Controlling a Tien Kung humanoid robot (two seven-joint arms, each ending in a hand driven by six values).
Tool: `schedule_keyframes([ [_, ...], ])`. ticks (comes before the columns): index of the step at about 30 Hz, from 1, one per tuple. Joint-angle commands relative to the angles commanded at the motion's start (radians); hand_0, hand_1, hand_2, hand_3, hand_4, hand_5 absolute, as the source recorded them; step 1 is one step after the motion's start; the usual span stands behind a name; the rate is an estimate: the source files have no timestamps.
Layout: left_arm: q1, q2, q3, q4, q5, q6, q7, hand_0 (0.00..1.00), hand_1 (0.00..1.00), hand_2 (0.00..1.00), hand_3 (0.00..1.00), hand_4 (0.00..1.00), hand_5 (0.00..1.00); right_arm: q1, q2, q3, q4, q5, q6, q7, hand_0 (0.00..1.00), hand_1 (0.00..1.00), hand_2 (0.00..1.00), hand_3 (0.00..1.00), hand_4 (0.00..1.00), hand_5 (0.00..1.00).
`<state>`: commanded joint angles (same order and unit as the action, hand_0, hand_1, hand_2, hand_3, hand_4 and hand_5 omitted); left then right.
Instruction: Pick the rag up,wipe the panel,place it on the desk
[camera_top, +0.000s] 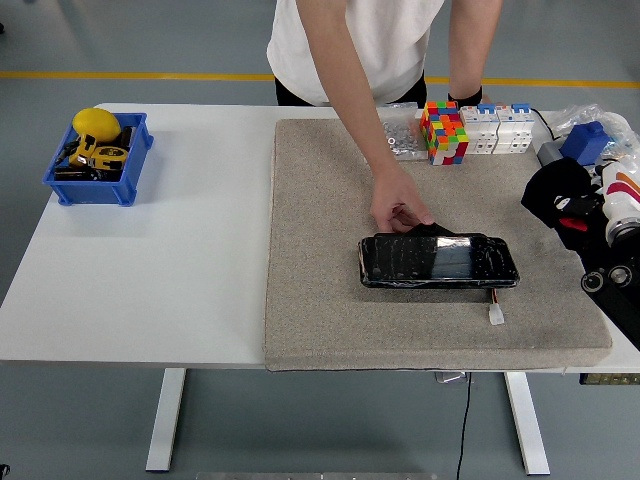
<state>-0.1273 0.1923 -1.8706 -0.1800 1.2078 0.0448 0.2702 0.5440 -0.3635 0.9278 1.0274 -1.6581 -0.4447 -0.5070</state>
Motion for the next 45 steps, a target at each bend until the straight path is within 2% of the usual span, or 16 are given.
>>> schedule_keyframes([
  [45,-0.011,0.000,-0.010,0.000,0.001,-0.002,-0.003,0.685,0.729,0.731,0.606,0.667,0.624,0.014,-0.004,0.007,-0.008,-0.008,-0.001,-0.010,0.243,0.297,0.340,0.366,0.732,0.002],
])
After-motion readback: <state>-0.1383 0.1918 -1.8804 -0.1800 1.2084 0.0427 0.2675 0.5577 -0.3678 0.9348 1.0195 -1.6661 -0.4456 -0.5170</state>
